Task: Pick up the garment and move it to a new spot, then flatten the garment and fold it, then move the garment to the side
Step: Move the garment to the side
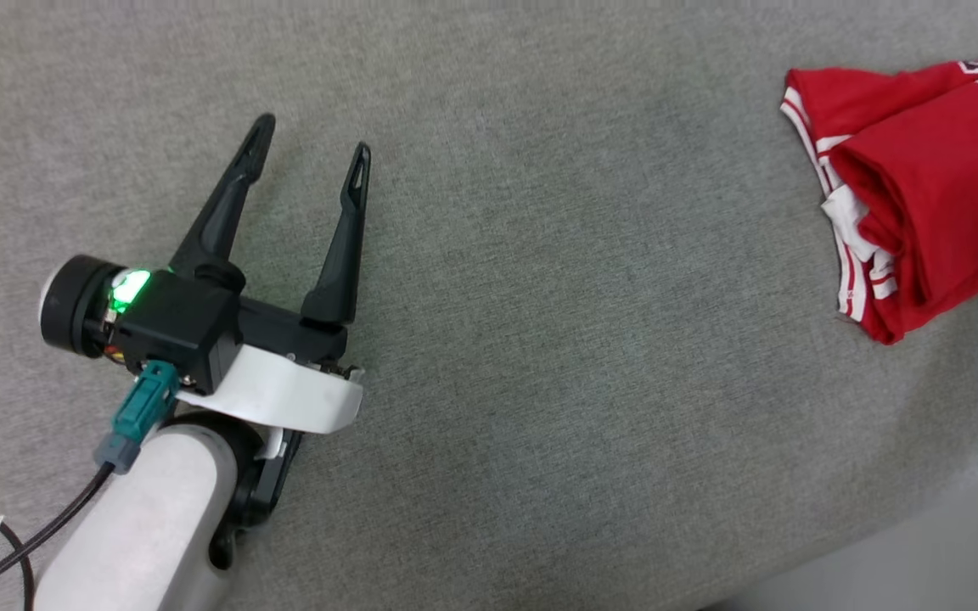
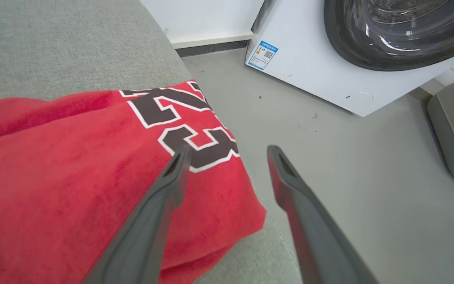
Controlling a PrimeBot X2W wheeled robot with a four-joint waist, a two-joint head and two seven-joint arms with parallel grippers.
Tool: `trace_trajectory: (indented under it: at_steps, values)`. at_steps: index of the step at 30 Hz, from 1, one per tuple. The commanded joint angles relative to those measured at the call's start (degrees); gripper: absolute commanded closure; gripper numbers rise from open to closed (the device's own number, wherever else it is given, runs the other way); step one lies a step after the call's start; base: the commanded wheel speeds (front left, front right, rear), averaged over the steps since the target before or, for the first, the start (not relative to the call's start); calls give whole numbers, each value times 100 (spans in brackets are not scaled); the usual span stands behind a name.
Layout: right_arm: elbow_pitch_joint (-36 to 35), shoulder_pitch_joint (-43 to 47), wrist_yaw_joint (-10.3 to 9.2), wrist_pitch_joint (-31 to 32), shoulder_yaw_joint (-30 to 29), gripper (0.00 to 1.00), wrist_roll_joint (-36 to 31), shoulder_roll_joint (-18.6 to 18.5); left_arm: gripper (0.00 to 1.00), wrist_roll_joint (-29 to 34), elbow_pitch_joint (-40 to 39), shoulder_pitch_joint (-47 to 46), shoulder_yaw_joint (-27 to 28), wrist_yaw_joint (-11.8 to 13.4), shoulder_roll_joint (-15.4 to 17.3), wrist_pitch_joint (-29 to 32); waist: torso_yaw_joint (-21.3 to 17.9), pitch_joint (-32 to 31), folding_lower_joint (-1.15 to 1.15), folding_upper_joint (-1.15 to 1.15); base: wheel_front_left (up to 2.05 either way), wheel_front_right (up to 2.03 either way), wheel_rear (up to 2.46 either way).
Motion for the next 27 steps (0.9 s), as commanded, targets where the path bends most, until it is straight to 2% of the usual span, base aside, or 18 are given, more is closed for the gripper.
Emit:
trace_trajectory:
  at_steps: [1,7,12,17,20,27]
  values:
    - [-83,47,-6,-134,-82,0,-145,88,0,-57,95,146,9,33,-56,-113,45,-286,-1,0,0,0,0]
    - [-531,659,-6,-414,17,0,-239,369,0,-297,448,636,53,183,-254,-437,199,-1044,-1,0,0,0,0]
    - [-980,1269,-6,-475,236,0,-26,663,0,-459,652,976,101,290,-410,-609,383,-1525,-1,0,0,0,0]
    - [-1785,2163,-5,-264,601,0,126,994,0,-642,870,1383,195,386,-523,-752,635,-1988,-1,0,0,0,0]
    - [-2499,2886,-6,-67,931,0,437,1216,0,-755,1053,1630,263,408,-583,-814,896,-2247,-1,0,0,0,0]
    - [-3736,3876,-5,216,1602,0,1033,1378,0,-854,1378,1941,403,428,-636,-897,1417,-2632,-1,0,0,0,0]
